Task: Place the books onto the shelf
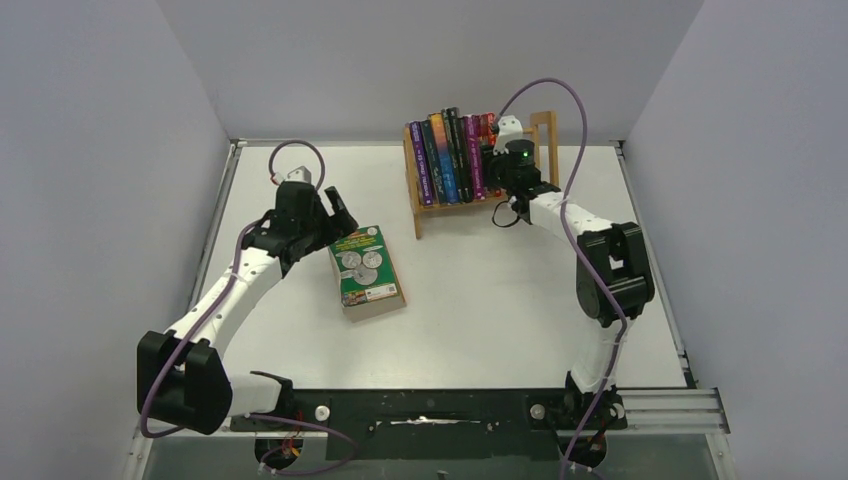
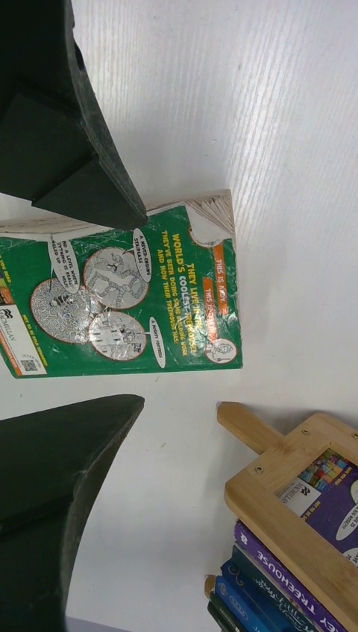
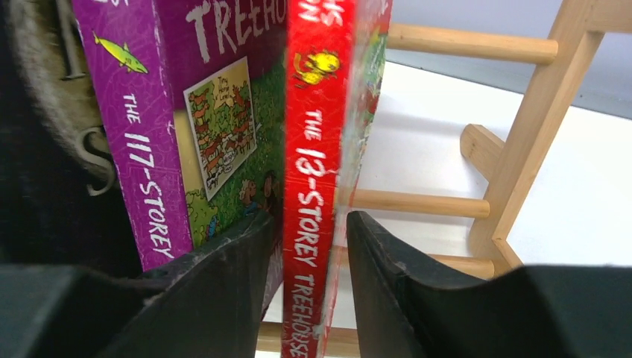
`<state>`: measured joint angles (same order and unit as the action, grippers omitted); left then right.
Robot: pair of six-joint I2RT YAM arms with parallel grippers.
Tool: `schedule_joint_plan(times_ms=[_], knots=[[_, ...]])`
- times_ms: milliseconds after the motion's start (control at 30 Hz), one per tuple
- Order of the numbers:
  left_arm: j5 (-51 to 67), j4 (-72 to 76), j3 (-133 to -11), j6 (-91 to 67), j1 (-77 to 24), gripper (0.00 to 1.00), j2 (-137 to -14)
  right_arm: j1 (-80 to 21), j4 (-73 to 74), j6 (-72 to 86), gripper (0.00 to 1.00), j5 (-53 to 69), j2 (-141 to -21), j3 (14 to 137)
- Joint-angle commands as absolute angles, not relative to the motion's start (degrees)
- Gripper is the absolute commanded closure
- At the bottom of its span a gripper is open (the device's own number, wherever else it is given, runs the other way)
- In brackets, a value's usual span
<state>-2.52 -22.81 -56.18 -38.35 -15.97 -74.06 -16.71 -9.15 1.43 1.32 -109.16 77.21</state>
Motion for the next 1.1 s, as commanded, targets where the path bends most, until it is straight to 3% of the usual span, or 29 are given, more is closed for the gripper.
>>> schedule_joint_plan(times_ms=[0, 400, 667, 800, 1067], knots=[[-2.82, -20.91, -56.1, -38.24, -15.9, 0.18, -72.16, -18.46, -13.38, 1.57, 0.56, 0.02, -104.42, 79.6], [-3.13, -21.42, -56.4, -38.53, -15.9, 0.18, -72.24, -24.15, -8.09, 2.95, 0.53, -9.99, -87.79, 75.75], [-5.61, -26.1, -55.76, -38.8, -15.94, 0.18, -72.35, -28.33, 3.86, 15.82, 0.41, 13.12, -82.27, 74.47], [-6.07, -26.46, -53.95, -39.47, -15.98, 0.18, -71.81, -33.05, 1.8, 23.06, 0.36, 16.94, -80.75, 67.68], [-5.63, -25.02, -51.65, -40.39, -16.61, 0.18, -73.31, -36.56, -6.71, 36.79, 0.36, 24.7, -82.31, 58.11]])
